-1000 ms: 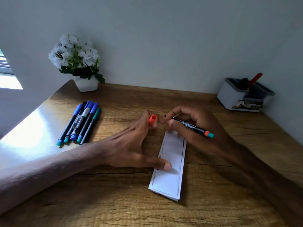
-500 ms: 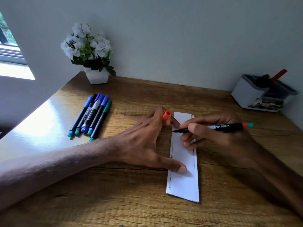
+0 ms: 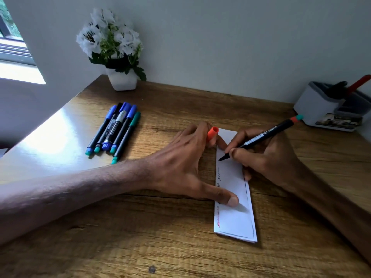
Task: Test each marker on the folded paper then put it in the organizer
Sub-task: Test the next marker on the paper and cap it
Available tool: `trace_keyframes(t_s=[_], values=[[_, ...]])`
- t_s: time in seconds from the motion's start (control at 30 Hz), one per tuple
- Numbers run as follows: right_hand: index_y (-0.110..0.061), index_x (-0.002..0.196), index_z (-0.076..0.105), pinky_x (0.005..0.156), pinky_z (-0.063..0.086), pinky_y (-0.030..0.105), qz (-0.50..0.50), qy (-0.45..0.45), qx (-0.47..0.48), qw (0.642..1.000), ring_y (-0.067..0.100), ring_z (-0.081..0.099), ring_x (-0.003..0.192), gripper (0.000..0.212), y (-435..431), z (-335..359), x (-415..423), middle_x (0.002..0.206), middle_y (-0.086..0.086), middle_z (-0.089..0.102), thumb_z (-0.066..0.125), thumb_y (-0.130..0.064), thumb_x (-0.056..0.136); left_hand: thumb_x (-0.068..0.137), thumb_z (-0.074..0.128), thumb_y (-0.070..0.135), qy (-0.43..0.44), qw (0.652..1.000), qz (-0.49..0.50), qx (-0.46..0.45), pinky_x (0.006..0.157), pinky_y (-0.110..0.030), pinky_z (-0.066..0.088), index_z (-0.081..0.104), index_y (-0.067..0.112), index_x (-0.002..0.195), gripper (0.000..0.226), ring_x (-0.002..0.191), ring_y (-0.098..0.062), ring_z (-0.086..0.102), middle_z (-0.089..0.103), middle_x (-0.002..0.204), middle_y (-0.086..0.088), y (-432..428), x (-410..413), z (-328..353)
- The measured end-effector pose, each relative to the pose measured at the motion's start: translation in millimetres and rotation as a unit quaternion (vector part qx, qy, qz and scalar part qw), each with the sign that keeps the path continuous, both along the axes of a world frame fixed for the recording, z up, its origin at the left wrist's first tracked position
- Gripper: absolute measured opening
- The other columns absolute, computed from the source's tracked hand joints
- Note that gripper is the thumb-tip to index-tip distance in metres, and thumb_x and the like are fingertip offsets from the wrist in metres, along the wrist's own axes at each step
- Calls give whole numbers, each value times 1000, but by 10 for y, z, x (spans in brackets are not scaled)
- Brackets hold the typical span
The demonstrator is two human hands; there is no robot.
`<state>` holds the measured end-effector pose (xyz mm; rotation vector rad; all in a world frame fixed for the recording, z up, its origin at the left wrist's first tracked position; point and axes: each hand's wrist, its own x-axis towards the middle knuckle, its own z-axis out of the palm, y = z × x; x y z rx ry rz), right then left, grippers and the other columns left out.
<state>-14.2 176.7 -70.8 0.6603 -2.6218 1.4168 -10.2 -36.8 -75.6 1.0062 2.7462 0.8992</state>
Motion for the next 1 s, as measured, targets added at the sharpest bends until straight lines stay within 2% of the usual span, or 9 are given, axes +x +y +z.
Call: trace_keyframes(t_s=[0.13,0.27,0.33,0.43,0.6,0.8,1.0], values=[[-8,79,73,39,53,26,6,3,-7,1000,19,64,42,8,30,-18,-2,77,-4,74,72,-1,84,61,82,72,-25,1000,-13,-1,81,-6,33,24,42,106,79,106,17,35,33,112,32,-31,-30,19],[-9,80,73,39,52,23,5,11,9,1000,18,64,41,3,13,-35,-8,78,-5,74,73,-7,82,62,83,70,-38,999,-22,0,85,-8,35,26,47,108,77,111,14,37,37,118,24,-56,-51,32],[-8,80,73,39,52,23,8,14,11,1000,18,64,42,2,12,-42,-9,79,-4,74,73,-7,82,62,83,69,-37,999,-24,2,85,-7,36,27,50,103,73,112,15,36,38,120,22,-58,-59,29],[-9,80,73,39,52,22,13,17,16,1000,16,64,43,2,18,-43,-10,80,-5,74,73,-8,82,61,83,69,-38,999,-27,3,82,-6,35,28,55,101,70,108,19,35,36,117,27,-54,-63,28],[-15,81,74,41,52,20,-2,20,22,1000,15,65,43,3,1,-49,-1,81,-9,74,72,-17,80,61,83,69,-33,999,-31,6,81,-6,35,27,57,100,69,107,19,35,35,115,30,-53,-66,26],[-12,82,74,38,53,24,-10,15,14,1000,16,64,41,1,4,-38,5,82,-8,74,73,-12,83,60,82,72,-25,999,-29,6,76,-7,36,26,58,98,69,103,22,35,35,111,29,-54,-53,28],[-16,82,73,38,53,23,-21,13,13,1000,16,64,40,4,-12,-37,10,86,-10,75,73,-13,83,62,83,69,-33,999,-31,4,80,-8,34,25,58,96,67,103,15,38,35,111,28,-54,-52,50]])
